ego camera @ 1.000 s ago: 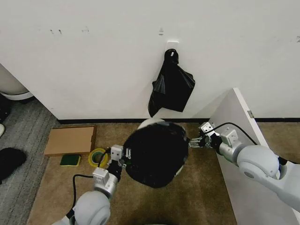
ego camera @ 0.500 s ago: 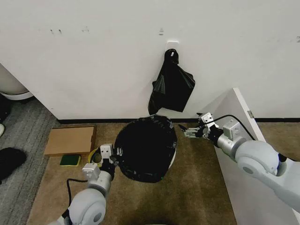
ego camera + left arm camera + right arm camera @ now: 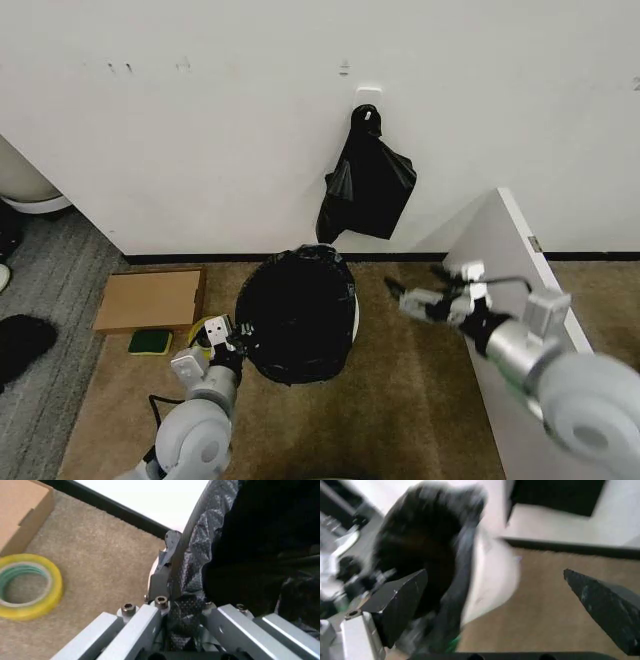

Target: Place the garbage bag over the trash bin.

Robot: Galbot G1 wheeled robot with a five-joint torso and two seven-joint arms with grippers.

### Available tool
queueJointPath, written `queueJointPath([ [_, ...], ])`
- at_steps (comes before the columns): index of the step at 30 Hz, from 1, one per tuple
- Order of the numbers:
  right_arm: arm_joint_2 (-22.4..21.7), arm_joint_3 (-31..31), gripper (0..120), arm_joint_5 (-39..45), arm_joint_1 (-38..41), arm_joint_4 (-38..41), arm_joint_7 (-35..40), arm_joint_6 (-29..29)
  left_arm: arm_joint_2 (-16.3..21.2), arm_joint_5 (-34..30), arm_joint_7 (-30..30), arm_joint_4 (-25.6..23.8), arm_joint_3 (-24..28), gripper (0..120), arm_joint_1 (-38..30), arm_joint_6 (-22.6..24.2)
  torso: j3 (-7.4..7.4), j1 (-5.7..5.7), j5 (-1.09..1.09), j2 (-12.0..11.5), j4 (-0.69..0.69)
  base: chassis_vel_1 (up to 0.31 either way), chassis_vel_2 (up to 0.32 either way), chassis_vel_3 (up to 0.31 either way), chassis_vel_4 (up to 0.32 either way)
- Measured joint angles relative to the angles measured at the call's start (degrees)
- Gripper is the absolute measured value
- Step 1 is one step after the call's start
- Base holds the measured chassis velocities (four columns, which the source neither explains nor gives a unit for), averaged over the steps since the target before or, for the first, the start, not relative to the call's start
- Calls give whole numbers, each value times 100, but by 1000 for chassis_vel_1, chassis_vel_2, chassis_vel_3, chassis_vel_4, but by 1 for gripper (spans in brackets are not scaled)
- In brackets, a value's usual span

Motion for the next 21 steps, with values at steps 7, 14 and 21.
queueJointPath([
  [7,189,-909,100,-828,88,47,-99,170,-210,29,13,1,124,0,6,-54,0,0,-1,0,1,0,0,0,0],
  [14,248,-1307,87,-1005,382,-10,-26,212,-175,60,26,-42,133,0,19,-54,0,0,-1,0,1,0,0,0,0],
  [21,260,-1519,63,-1138,583,-151,16,209,-171,70,46,-109,165,0,35,-45,0,1,-1,0,1,0,0,0,0],
])
